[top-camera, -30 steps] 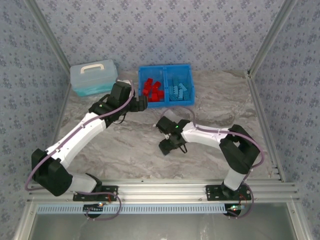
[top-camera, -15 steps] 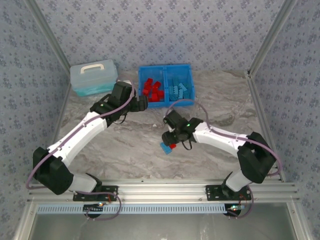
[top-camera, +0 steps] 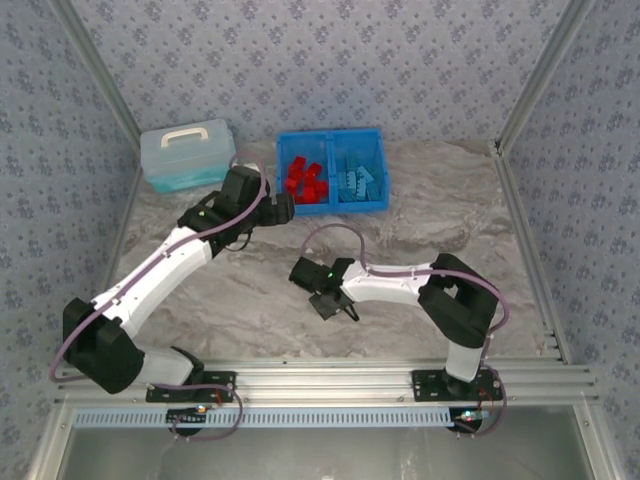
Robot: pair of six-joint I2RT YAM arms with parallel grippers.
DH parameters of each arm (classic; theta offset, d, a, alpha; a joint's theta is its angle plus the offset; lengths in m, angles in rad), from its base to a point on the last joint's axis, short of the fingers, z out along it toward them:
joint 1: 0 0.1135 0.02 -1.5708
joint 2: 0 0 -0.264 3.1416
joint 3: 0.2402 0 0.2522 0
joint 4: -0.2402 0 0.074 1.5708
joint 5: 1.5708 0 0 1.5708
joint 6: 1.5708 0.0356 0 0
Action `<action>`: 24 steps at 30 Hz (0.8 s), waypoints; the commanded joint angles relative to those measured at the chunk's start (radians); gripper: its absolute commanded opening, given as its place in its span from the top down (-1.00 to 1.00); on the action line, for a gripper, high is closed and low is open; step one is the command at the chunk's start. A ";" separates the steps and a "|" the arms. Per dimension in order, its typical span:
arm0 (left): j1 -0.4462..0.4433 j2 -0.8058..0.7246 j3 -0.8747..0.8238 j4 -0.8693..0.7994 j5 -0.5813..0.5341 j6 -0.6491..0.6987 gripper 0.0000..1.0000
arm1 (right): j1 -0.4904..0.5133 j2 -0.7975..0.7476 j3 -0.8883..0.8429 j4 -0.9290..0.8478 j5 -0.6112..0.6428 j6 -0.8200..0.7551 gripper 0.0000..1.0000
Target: Sort the legos into containers by color
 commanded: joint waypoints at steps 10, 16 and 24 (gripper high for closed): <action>-0.001 -0.051 -0.030 -0.009 -0.015 0.005 -0.96 | 0.009 0.118 0.119 -0.034 0.057 0.060 0.47; 0.003 -0.119 -0.056 0.010 -0.019 0.014 -0.98 | -0.030 -0.098 0.145 -0.037 0.046 0.024 0.53; 0.005 -0.220 -0.116 0.084 0.076 0.089 -0.99 | -0.446 -0.148 0.290 0.128 0.041 -0.130 0.51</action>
